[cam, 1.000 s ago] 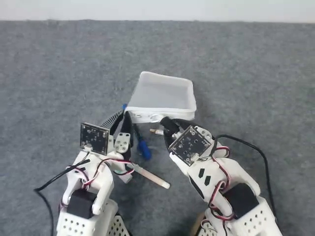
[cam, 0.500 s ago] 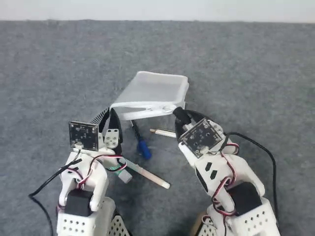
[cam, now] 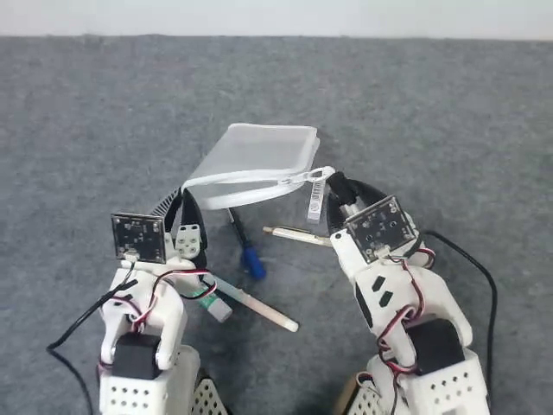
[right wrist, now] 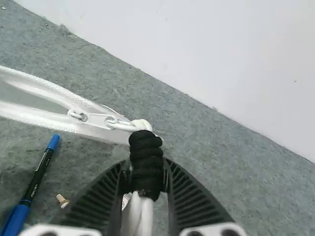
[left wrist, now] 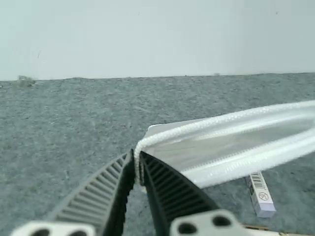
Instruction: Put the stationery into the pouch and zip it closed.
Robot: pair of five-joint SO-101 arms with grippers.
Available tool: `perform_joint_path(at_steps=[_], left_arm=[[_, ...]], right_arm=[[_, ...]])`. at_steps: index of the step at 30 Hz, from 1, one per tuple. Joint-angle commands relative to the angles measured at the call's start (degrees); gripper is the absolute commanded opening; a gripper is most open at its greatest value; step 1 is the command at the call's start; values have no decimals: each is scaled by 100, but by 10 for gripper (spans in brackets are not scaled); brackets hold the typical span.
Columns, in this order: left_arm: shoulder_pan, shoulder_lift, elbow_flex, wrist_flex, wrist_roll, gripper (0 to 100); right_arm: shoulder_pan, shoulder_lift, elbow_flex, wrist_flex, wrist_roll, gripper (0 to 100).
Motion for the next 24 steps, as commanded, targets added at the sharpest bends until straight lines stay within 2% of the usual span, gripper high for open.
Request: perform_joint_path(at_steps=[1, 3, 8, 12, 15, 24], left_arm=[[-44, -70, -295, -149, -70, 16], [-44, -70, -286, -149, -70, 39], [-53, -62, -119, -149, 88, 232], [-26, -35, -127, -149, 132, 207], [237, -26, -110, -114, -53, 185], [422, -9, -242, 88, -202, 156]], right_arm=[[145, -215, -88, -101, -70, 6], [145, -215, -88, -92, -44, 6], [127, -215, -97, -84, -35, 6], [-180, -215, -97, 48, 158, 6], [-365, -215, -97, 171, 334, 6], [-374, -207, -105, 207, 343, 6]])
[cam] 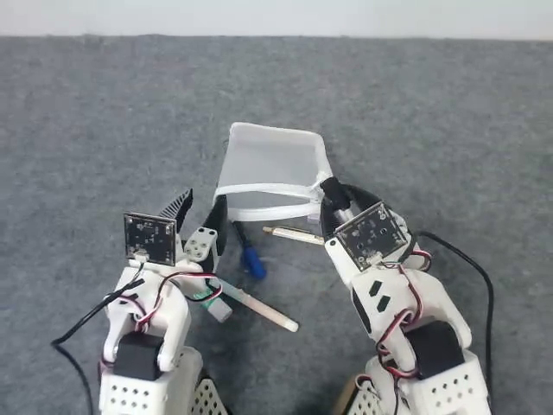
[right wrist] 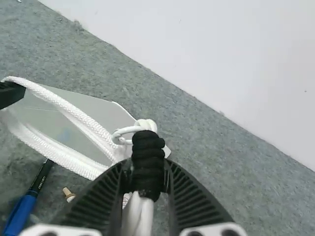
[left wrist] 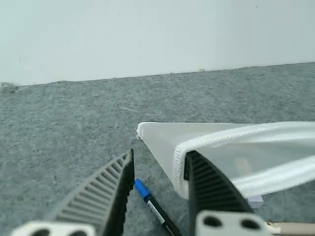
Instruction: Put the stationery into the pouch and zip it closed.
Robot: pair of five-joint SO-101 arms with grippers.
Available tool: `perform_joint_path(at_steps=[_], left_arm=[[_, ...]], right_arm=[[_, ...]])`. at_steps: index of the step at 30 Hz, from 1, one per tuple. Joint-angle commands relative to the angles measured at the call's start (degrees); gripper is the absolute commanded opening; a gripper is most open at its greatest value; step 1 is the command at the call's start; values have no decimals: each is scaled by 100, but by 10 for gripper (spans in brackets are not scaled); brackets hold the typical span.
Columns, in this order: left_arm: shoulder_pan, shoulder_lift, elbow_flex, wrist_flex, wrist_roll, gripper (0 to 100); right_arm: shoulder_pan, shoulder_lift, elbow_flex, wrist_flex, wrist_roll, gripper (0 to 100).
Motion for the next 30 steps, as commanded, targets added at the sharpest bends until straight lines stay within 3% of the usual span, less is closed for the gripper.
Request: perform_joint_path(at_steps=[1, 16, 20, 25, 30], left_arm=[[26, 26, -312, 158, -53, 157], [18, 4369, -2308, 26, -18, 158], [-18, 4862, -2378, -255, -18, 138], [-26, 4914, -2501, -237, -44, 8], [-53, 4914, -2510, -220, -44, 9]], right_arm=[[-75, -101, -105, 57, 79, 6], [-84, -57, -105, 57, 97, 6], [-84, -57, -105, 57, 97, 6], [-66, -57, -105, 57, 79, 9], [-66, -57, -105, 57, 70, 73]])
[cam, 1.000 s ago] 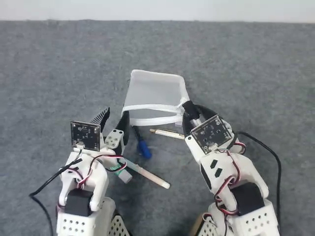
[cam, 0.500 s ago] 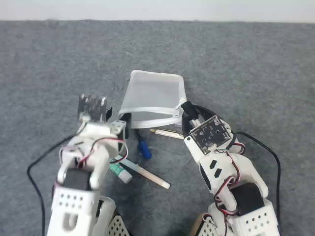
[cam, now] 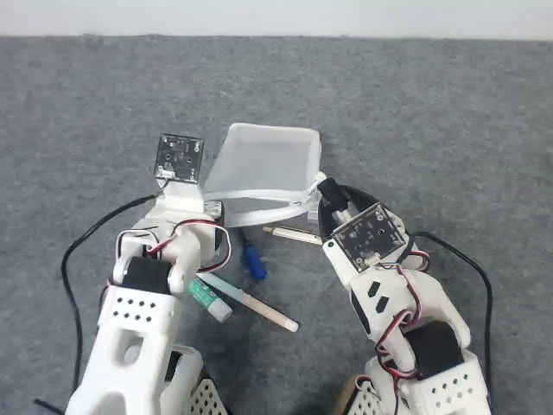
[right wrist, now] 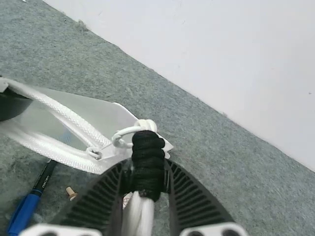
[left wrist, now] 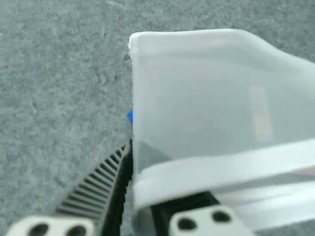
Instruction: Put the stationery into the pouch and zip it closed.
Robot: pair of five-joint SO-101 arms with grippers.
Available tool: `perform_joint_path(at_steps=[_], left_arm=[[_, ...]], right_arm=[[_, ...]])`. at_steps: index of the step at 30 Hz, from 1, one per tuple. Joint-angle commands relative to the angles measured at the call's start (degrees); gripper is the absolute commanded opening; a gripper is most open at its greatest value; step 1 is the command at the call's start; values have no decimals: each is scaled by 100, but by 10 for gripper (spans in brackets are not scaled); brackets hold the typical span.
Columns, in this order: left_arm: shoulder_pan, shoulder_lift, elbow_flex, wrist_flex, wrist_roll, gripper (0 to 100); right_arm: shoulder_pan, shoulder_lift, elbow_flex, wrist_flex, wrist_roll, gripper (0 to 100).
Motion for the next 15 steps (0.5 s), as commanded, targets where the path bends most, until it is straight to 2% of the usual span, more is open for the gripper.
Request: perform_joint_path(at_steps=[1, 5, 15], left_arm=[[-123, 18, -347, -114, -62, 9], [-457, 18, -611, 176, -35, 9], [-1152, 18, -910, 440, 396, 9]], right_arm=[[-4, -57, -105, 48, 70, 106], [-31, -57, -105, 180, 62, 199], [-22, -40, -149, 242, 62, 203]])
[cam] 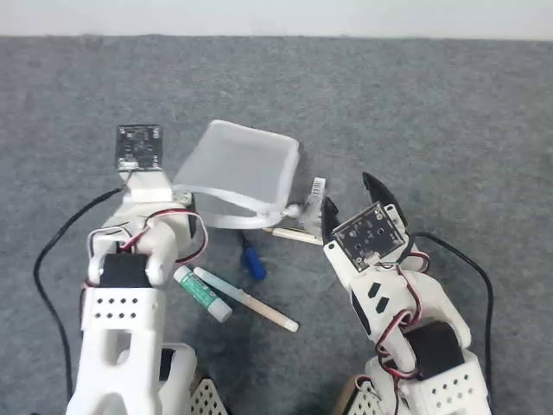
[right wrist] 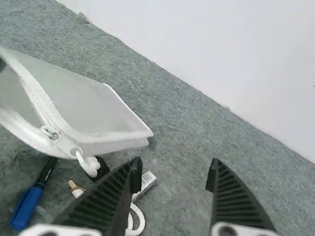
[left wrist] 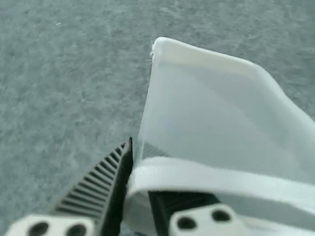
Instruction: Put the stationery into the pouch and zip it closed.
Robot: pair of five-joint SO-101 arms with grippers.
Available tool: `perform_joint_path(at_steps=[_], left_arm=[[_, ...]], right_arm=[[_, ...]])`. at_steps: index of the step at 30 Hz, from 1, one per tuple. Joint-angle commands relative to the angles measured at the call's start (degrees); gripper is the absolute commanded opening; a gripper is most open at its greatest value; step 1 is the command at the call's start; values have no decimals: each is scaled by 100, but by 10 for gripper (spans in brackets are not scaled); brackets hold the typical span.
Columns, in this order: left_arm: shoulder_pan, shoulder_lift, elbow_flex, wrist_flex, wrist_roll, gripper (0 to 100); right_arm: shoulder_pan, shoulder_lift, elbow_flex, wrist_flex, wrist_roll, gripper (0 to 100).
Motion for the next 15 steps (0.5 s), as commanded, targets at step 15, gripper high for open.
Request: perform_joint_path(at_steps=[15], left_arm=[[-826, 9, -629, 237, 589, 9]], right_arm=[[13, 3363, -1749, 154, -774, 203]])
